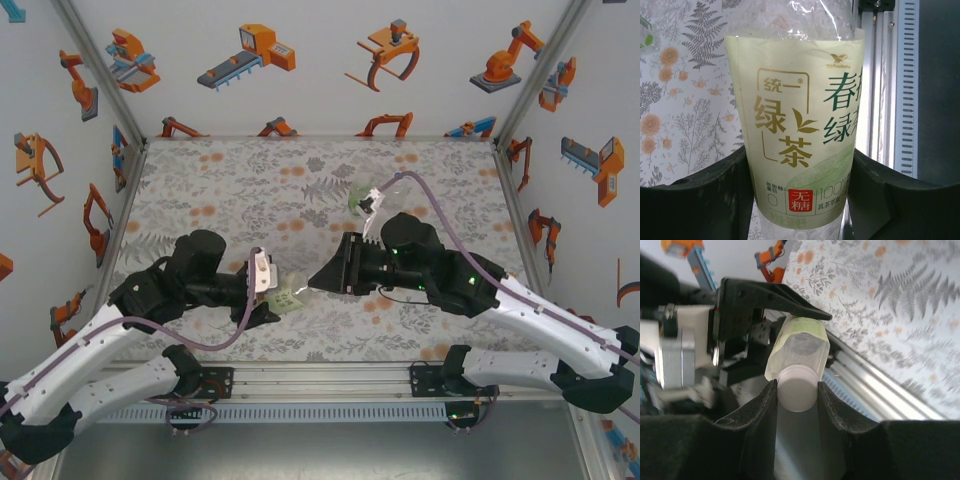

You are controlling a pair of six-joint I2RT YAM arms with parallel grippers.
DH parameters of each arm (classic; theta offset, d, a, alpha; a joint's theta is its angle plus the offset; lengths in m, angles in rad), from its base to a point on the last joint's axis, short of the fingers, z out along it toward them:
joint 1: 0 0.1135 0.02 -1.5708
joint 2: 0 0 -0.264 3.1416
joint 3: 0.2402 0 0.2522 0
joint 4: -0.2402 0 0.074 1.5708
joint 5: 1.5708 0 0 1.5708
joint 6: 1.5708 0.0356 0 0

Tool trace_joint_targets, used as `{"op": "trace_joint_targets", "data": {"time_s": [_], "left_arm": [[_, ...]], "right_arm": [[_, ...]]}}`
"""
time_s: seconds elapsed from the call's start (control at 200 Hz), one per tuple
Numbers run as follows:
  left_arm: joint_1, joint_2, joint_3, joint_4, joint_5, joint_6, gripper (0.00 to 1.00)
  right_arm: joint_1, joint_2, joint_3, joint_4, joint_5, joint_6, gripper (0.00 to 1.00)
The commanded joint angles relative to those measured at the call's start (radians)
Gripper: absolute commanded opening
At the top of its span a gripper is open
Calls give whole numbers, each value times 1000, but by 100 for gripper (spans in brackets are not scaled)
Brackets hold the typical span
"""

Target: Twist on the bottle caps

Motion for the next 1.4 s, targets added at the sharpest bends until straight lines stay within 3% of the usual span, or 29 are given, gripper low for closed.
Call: {"op": "trace_joint_targets", "data": {"time_s": [0.0,0.24,0.411,0.476,0.506,0.601,0.741,0.941,1.182,1.397], "left_arm": [[-5,4,5,58,26,32,0],[-4,16,12,55,30,35,1],[-4,5,8,58,16,26,51],[-4,0,8,57,7,20,64],[-4,-5,6,57,3,16,76],[-4,-21,7,58,-26,0,85],[-4,-47,0,62,-81,-37,91],[-3,-45,16,17,-182,-108,91],[-1,-50,20,-14,-268,-249,89],[-1,-61,-4,15,-294,-372,85]], "right_arm": [[-2,11,3,-92,111,356,0],[-2,73,61,-99,81,320,0],[-3,96,100,-123,94,241,0],[-6,101,110,-133,110,200,0],[-8,103,116,-144,118,191,0],[-31,119,151,-202,143,101,0],[-104,171,221,-292,162,-68,0],[-253,332,398,-383,149,-353,0],[-368,625,765,-522,216,-690,0],[-458,873,1044,-571,216,-874,0]]}}
